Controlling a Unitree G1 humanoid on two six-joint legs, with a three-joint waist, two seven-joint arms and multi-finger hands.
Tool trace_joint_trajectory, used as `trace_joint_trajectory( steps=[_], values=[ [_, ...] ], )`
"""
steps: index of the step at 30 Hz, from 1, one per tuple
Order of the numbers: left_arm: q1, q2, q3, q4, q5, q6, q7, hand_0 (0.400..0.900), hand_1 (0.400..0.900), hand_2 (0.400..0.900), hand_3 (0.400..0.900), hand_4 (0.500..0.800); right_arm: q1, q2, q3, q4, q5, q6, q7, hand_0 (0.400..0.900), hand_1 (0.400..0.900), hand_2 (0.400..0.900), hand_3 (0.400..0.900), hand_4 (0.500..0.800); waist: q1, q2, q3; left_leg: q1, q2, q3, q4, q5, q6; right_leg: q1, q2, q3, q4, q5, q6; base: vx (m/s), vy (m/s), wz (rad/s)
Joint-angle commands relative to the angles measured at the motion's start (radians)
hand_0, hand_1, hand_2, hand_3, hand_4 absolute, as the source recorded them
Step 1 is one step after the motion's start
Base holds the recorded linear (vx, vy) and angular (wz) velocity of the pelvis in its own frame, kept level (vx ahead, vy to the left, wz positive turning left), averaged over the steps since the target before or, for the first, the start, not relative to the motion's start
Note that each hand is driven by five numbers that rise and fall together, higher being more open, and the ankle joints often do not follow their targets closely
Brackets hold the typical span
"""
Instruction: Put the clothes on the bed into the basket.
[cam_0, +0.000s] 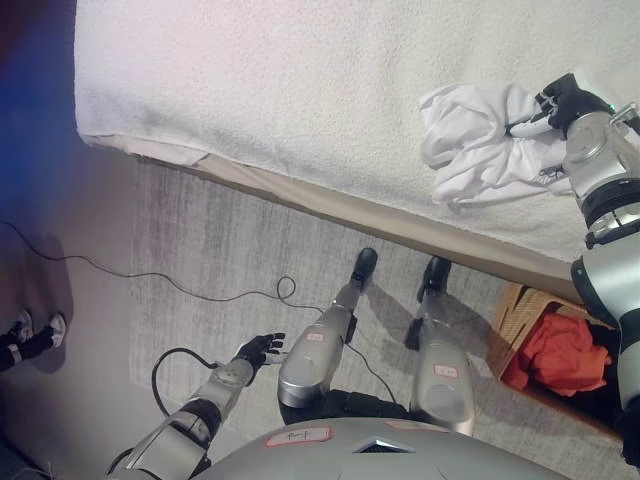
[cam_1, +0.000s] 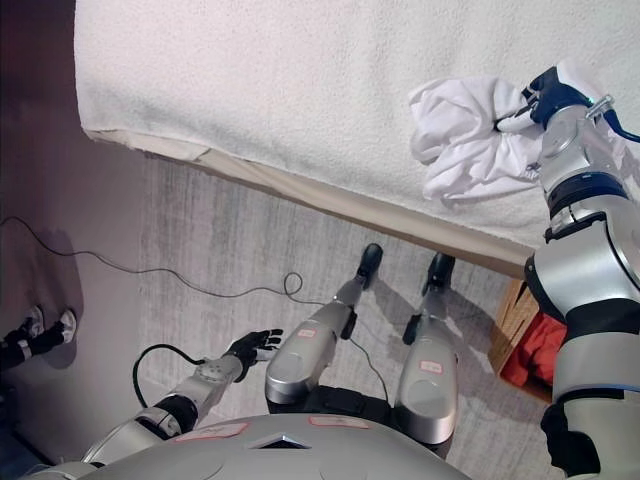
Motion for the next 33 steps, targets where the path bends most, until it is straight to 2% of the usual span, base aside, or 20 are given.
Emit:
trace_joint_trajectory(
  steps=[1, 7, 13, 16, 21, 25, 26, 29, 33],
  values=[
    [-0.007, 0.027, -0.034, 0.085, 0.006, 0.013, 0.024, 0.900, 0.900, 0.900, 0.900, 0.800, -0.005, 0.046, 0.043, 0.025, 0.019, -0.014, 0.011, 0.400, 0.400, 0.400, 0.400, 0.500, 0.006, -0.081, -0.045, -0.004, -0.041, 0.095, 0.023, -0.079, 0.033, -0.017, -0.095, 0.129, 0.074, -0.076, 0.041, 0.02, 0.016, -0.10],
    [-0.039, 0.026, -0.001, 0.143, 0.003, 0.017, 0.024, 0.900, 0.900, 0.900, 0.900, 0.800, 0.001, 0.044, 0.038, -0.002, 0.044, -0.008, 0.017, 0.400, 0.400, 0.400, 0.400, 0.500, -0.018, -0.131, -0.081, 0.025, -0.037, 0.119, 0.046, -0.113, 0.046, 0.012, -0.092, 0.145, 0.067, -0.077, 0.043, 0.02, 0.028, -0.19],
    [-0.053, 0.055, 0.057, 0.199, 0.013, 0.025, 0.015, 0.900, 0.900, 0.900, 0.900, 0.800, -0.001, 0.026, 0.057, -0.059, 0.049, -0.007, 0.038, 0.400, 0.400, 0.400, 0.400, 0.500, -0.054, -0.238, -0.133, 0.087, -0.017, 0.181, 0.059, -0.159, 0.063, 0.049, -0.068, 0.194, 0.055, -0.063, 0.050, 0.01, 0.032, -0.50],
    [-0.051, 0.072, 0.094, 0.219, 0.010, 0.027, 0.011, 0.900, 0.900, 0.900, 0.900, 0.800, -0.018, 0.012, 0.076, -0.100, 0.039, -0.007, 0.048, 0.400, 0.400, 0.400, 0.400, 0.500, -0.080, -0.301, -0.174, 0.140, -0.003, 0.242, 0.068, -0.198, 0.078, 0.067, -0.051, 0.242, 0.055, -0.057, 0.058, 0.06, 0.055, -0.87],
    [-0.032, 0.102, 0.154, 0.240, 0.008, 0.035, 0.006, 0.900, 0.900, 0.900, 0.900, 0.800, -0.035, -0.012, 0.099, -0.114, 0.010, -0.007, 0.087, 0.400, 0.400, 0.400, 0.400, 0.500, -0.115, -0.364, -0.245, 0.236, 0.013, 0.363, 0.105, -0.269, 0.100, 0.097, -0.019, 0.345, 0.070, -0.049, 0.076, 0.06, 0.082, -1.01],
    [-0.019, 0.119, 0.181, 0.247, 0.014, 0.040, 0.007, 0.900, 0.900, 0.900, 0.900, 0.800, -0.037, -0.050, 0.103, -0.111, 0.002, -0.001, 0.108, 0.400, 0.400, 0.400, 0.400, 0.500, -0.144, -0.378, -0.297, 0.299, 0.015, 0.433, 0.098, -0.296, 0.112, 0.116, 0.000, 0.407, 0.072, -0.038, 0.096, 0.01, 0.064, -0.72],
    [-0.019, 0.119, 0.181, 0.247, 0.014, 0.040, 0.007, 0.900, 0.900, 0.900, 0.900, 0.800, -0.037, -0.050, 0.103, -0.111, 0.002, -0.001, 0.108, 0.400, 0.400, 0.400, 0.400, 0.500, -0.142, -0.378, -0.297, 0.301, 0.015, 0.435, 0.097, -0.296, 0.112, 0.116, 0.001, 0.408, 0.072, -0.037, 0.097, -0.02, 0.072, -0.73],
    [-0.009, 0.136, 0.210, 0.250, 0.015, 0.040, 0.010, 0.900, 0.900, 0.900, 0.900, 0.800, -0.029, -0.097, 0.092, -0.106, 0.000, 0.005, 0.122, 0.400, 0.400, 0.400, 0.400, 0.500, -0.175, -0.374, -0.321, 0.348, 0.008, 0.507, 0.105, -0.326, 0.131, 0.121, 0.016, 0.469, 0.069, -0.011, 0.120, -0.03, 0.090, -0.89],
    [-0.002, 0.160, 0.229, 0.247, 0.021, 0.041, 0.015, 0.900, 0.900, 0.900, 0.900, 0.800, -0.015, -0.139, 0.079, -0.079, -0.003, 0.010, 0.131, 0.400, 0.400, 0.400, 0.400, 0.500, -0.193, -0.367, -0.332, 0.366, 0.001, 0.561, 0.119, -0.345, 0.146, 0.111, 0.022, 0.500, 0.067, 0.016, 0.139, -0.05, 0.048, -0.53]
  ],
)
